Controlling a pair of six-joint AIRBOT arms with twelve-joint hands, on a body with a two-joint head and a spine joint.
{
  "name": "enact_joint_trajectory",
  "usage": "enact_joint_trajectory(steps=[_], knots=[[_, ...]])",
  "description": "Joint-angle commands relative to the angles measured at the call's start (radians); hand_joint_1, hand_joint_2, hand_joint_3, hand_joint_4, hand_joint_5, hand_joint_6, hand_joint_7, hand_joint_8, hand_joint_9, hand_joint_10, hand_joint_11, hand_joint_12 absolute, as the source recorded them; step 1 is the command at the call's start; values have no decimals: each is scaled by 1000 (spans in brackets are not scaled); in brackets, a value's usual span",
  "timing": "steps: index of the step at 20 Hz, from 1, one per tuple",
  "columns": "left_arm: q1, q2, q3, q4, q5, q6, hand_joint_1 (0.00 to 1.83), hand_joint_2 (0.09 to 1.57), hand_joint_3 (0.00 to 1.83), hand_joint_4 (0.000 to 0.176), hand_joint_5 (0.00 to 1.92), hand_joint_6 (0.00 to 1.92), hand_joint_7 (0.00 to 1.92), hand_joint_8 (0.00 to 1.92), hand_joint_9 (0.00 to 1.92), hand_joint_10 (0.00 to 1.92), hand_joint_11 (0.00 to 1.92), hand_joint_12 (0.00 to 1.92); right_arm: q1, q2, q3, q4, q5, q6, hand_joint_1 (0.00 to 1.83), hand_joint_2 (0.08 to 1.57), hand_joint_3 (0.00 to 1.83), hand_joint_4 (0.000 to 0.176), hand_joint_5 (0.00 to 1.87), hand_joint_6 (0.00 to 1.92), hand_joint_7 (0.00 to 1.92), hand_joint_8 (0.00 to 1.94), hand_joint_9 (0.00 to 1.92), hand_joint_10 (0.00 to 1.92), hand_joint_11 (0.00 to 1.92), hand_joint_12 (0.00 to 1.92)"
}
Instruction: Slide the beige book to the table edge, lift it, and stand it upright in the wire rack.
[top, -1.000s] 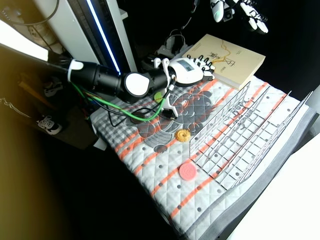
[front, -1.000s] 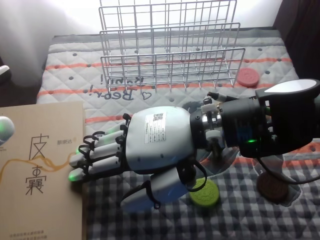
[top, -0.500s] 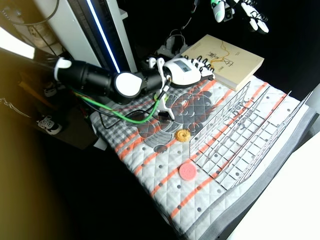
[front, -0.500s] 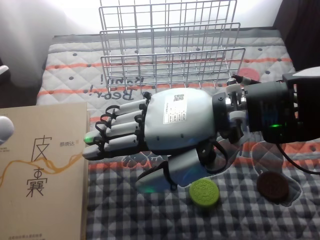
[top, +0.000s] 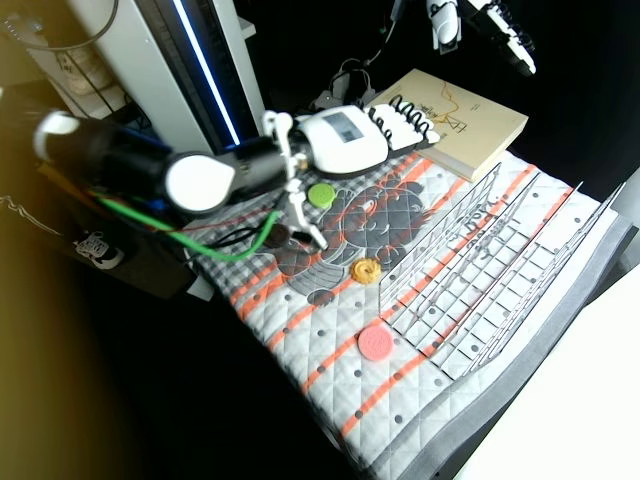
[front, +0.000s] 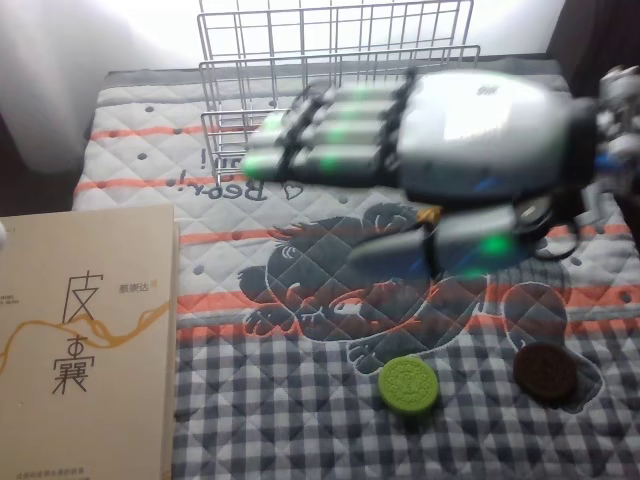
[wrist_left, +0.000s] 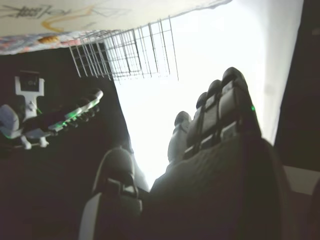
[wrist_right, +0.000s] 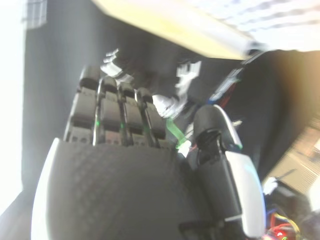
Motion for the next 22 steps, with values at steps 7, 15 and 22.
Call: enact_joint_trajectory(steps=[7,15,22], knots=[[186,-66,112,-95,-116,-409,445,992,0,114,123,7,77,9,55,17,59,29,-53,183,-94,425,240,-268,0,1418,0,0,127,2,131,2,139,2,9,450],[227,-145,232,11,98,-670,250,948,0,149,88,5,83,12,185,36,0,1087,-203,286,-156,658,392,-391,0,1340,2,0,153,0,150,0,165,2,176,180],[224,-177,280,129,190,-790,244,913,1,164,43,2,47,4,79,9,0,661,-205,280,-158,656,394,-391,0,1362,10,0,159,4,190,16,190,12,126,128]])
